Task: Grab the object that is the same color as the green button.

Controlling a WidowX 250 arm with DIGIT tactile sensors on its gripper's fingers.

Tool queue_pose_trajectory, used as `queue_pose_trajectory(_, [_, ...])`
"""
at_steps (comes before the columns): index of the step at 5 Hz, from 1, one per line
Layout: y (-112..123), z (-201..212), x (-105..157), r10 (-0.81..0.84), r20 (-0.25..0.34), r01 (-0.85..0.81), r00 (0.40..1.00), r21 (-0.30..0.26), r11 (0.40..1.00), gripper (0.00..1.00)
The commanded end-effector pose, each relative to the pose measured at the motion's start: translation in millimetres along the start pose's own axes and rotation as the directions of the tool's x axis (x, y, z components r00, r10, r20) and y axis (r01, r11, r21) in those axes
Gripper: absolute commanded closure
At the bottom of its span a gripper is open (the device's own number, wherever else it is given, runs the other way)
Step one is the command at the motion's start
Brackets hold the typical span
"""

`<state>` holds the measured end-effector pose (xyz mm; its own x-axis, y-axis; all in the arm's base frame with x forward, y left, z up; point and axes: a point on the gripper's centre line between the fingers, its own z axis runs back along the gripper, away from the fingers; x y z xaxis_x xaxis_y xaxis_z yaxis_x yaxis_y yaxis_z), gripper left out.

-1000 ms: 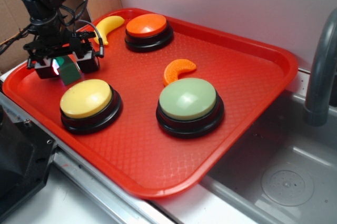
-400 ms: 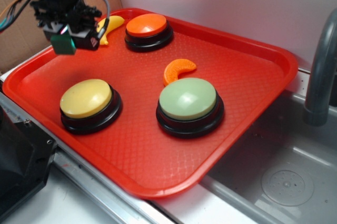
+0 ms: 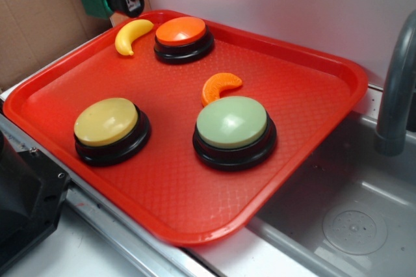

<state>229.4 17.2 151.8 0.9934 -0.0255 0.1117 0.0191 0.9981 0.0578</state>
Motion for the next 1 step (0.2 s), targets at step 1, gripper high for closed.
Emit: queue_pose_trajectory(1, [5.1,28.9,4.2,-0.268,0.097,0.273,0.958,-0.034,0.961,1.00])
